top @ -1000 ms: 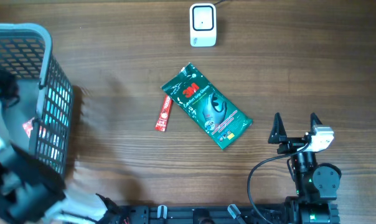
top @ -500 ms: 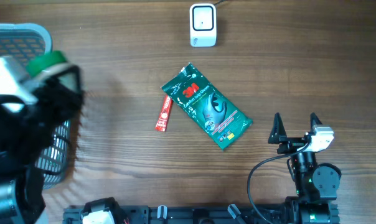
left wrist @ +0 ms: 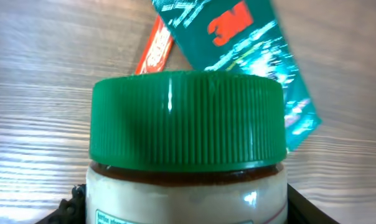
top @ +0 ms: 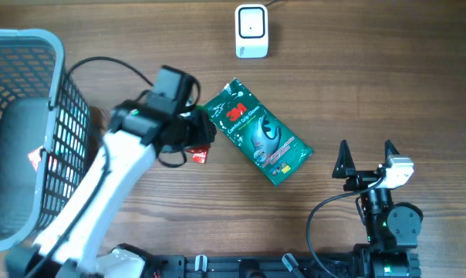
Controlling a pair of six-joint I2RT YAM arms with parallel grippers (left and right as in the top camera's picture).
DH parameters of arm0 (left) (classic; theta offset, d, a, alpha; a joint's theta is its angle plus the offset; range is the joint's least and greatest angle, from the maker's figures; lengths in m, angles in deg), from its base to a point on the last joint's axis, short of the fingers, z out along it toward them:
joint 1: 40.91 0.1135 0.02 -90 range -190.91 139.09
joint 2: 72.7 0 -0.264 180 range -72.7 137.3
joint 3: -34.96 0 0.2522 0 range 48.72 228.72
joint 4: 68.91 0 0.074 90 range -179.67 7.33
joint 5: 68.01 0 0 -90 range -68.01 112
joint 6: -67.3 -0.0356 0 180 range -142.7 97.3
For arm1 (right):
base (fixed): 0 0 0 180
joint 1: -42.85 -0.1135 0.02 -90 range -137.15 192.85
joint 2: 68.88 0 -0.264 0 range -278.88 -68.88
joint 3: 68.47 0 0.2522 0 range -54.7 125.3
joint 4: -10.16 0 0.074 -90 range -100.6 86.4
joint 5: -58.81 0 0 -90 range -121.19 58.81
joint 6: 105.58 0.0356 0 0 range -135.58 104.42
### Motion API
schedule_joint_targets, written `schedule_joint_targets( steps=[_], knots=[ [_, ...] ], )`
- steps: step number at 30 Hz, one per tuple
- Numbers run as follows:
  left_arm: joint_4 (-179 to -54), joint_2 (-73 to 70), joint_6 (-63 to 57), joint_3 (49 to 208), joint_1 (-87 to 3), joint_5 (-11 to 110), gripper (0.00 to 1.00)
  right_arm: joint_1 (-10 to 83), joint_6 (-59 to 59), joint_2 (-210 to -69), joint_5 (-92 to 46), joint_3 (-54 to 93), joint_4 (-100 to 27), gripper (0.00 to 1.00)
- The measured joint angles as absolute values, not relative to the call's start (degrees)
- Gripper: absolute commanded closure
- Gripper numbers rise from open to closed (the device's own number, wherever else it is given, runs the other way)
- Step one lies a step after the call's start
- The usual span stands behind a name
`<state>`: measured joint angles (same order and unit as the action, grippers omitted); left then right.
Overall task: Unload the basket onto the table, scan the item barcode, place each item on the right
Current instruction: 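Carry the jar out and set it on the table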
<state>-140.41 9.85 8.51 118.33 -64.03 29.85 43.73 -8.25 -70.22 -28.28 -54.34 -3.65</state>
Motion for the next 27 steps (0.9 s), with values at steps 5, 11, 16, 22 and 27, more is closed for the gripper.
schedule_joint_targets(
  steps=[5, 11, 16, 22, 27],
  knots=[
    [-134.26, 18.13, 9.60, 114.83, -64.18, 29.09, 0.44, 43.73, -8.25, -70.22, -28.28, -54.34, -3.63, 0.00],
    [-132.56, 22.76, 9.82, 113.39, -64.18, 29.07, 0.42, 43.76, -8.25, -70.22, -28.28, -54.34, -3.65, 0.00],
    [-131.07, 23.49, 10.21, 113.26, -64.18, 29.11, 0.00, 43.73, -8.25, -70.22, -28.28, -54.34, -3.65, 0.00],
    [-130.99, 23.42, 10.63, 113.72, -64.18, 28.58, 0.00, 43.73, -8.25, -70.22, -28.28, -54.34, -3.65, 0.00],
    [-131.16, 20.51, 10.63, 120.19, -64.18, 28.19, 0.00, 43.73, -8.25, -70.22, -28.28, -54.34, -3.65, 0.00]
  ],
)
